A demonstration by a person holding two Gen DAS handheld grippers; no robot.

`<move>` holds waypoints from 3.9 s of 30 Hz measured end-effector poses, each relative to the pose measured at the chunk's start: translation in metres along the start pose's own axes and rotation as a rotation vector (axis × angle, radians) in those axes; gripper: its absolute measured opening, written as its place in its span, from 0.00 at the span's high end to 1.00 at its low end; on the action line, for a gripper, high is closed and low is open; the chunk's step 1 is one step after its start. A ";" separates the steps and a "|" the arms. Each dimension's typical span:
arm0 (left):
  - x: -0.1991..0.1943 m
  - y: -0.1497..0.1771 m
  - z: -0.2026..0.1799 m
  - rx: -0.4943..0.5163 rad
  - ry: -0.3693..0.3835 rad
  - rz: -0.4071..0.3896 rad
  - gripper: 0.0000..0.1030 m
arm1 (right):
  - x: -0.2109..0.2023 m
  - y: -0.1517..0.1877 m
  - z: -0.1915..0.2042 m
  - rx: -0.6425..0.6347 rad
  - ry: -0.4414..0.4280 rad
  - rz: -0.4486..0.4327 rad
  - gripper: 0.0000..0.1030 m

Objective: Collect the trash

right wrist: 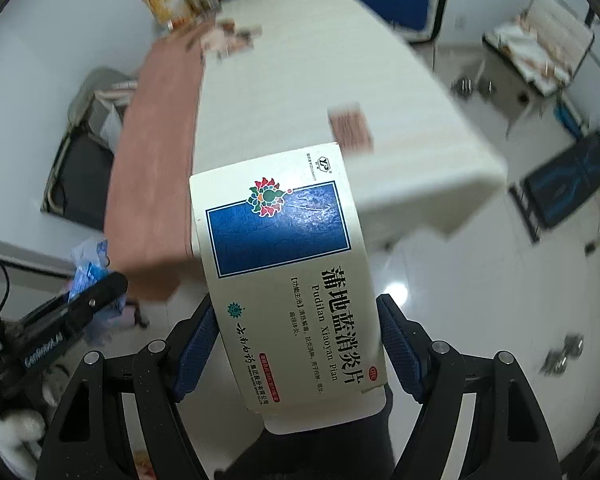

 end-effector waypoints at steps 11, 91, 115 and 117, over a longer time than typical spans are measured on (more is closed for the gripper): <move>0.202 0.099 0.027 -0.167 0.073 0.240 0.66 | 0.223 0.083 -0.090 0.150 0.006 0.256 0.24; -0.156 0.120 -0.078 -0.130 0.038 -0.111 0.00 | -0.168 0.123 -0.021 -0.232 -0.142 0.025 0.00; -0.224 0.140 -0.104 -0.123 0.069 -0.174 0.00 | -0.246 0.160 0.002 -0.303 -0.188 0.023 0.00; -0.224 0.140 -0.104 -0.121 0.066 -0.172 0.00 | -0.246 0.160 0.002 -0.304 -0.187 0.025 0.00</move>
Point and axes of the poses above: each gripper's, at about its wrist camera, not at the fingertips, and x roughly the way its jaws point, z to its left, y to its underside, the point moved 4 cm from there along x, roughly the way its jaws point, and after that the axes turned 15 degrees about x, right-handed, at the moved point
